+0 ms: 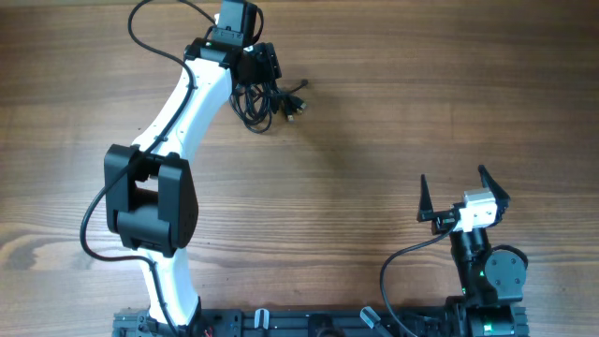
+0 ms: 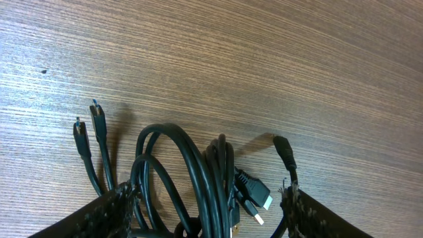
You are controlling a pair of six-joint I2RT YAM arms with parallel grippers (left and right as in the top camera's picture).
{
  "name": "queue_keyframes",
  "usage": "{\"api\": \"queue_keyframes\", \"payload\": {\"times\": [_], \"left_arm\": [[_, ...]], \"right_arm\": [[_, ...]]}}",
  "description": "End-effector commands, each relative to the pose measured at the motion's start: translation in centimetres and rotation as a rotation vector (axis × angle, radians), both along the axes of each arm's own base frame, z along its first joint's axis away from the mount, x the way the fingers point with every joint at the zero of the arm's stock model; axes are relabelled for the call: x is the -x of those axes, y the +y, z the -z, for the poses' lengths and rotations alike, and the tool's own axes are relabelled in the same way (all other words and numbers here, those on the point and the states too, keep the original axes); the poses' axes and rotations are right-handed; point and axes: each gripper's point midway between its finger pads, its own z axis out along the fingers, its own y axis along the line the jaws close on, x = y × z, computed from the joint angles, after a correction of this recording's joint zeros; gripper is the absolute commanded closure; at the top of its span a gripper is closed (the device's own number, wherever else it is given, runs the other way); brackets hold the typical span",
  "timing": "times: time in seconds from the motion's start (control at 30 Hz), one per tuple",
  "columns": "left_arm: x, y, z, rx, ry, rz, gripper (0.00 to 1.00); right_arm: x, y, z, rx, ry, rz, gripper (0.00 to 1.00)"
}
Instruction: Untangle cables
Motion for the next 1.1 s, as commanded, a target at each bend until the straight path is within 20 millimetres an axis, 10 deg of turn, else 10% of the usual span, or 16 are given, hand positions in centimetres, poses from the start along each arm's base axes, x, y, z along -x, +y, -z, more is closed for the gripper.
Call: {"api": "queue_keyframes", "payload": {"times": [0.0, 0.23, 0.47, 0.97, 1.07], "left_arm": [[-0.27, -0.34, 0.2, 0.0, -0.002, 0.002, 0.26], [-0.27, -0.34, 0.2, 0.0, -0.002, 0.002, 0.28], [-0.27, -0.34, 0.2, -0.001, -0.002, 0.002, 0.66], [-0.25, -0.33, 0.21, -0.001, -0.001, 0.002, 0.66], [0.07, -0.24, 0.41, -0.005, 0.014, 0.002, 0.39]], "right_arm": [[0.0, -0.23, -0.15, 0.003, -0.008, 0.014, 0.0], [0.0, -0.23, -0.14, 0.002, -0.007, 0.014, 0.0], [0.0, -0.23, -0.14, 0.002, -0.007, 0.014, 0.0], [0.0, -0.23, -0.14, 0.002, -0.007, 0.014, 0.0], [0.0, -0.23, -0.14, 0.002, -0.007, 0.014, 0.0]]}}
